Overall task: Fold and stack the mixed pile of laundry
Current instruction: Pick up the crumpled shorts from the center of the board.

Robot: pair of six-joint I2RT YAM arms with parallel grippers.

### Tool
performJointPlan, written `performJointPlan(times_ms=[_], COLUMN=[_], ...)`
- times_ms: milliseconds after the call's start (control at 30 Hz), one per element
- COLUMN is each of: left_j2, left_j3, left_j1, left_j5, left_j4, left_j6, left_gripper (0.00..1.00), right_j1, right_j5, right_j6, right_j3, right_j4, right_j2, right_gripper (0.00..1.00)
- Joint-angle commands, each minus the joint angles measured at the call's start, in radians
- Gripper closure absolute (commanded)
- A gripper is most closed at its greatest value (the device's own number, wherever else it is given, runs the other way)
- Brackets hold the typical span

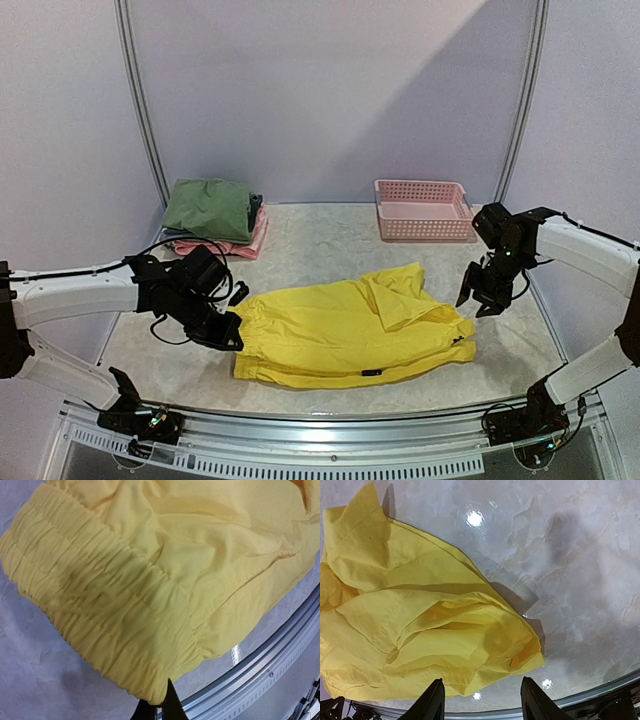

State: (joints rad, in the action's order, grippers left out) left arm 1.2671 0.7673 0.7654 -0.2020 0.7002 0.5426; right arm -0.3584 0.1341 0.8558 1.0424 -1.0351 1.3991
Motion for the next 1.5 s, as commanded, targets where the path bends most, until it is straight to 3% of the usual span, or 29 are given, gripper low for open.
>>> performJointPlan(times_ms=[0, 167, 367, 733, 1233, 1467], left_j2=[-0.017, -0.016, -0.009, -0.014, -0.128, -0.135], left_j3=[-0.002, -0.001, -0.005, -0.007, 0.136, 0.291], left_j1=[-0.014, -0.014, -0.014, -0.014, -0.014, -0.016], left_j5=[0.015, 0.019, 0.016, 0.015, 0.040, 0.054], left_j4=[-0.001, 0.001, -0.002, -0.004, 0.186, 0.280], left_j6=[0.006, 0.011, 0.011, 0.024, 0.032, 0.031], left_gripper=[1.00, 1.00, 1.00, 1.00, 1.00, 1.00], right_j1=[0.005, 0.005, 0.005, 0.005, 0.005, 0.005], right_j5=[0.015, 0.001, -0.024, -0.040, -0.066, -0.009], right_j6=[-0.008, -0.027, -0.062, -0.090, -0.113, -0.124], right_j3=[-0.026, -0.054, -0.057, -0.071, 0.086, 0.158], right_j4=[-0.015, 0.012, 0.031, -0.011, -0.085, -0.058], right_j2=[0.048, 0.094, 0.151, 0.131, -0.021, -0.131], right_gripper=[0.48, 0.49, 0.58, 0.99, 1.00, 1.00])
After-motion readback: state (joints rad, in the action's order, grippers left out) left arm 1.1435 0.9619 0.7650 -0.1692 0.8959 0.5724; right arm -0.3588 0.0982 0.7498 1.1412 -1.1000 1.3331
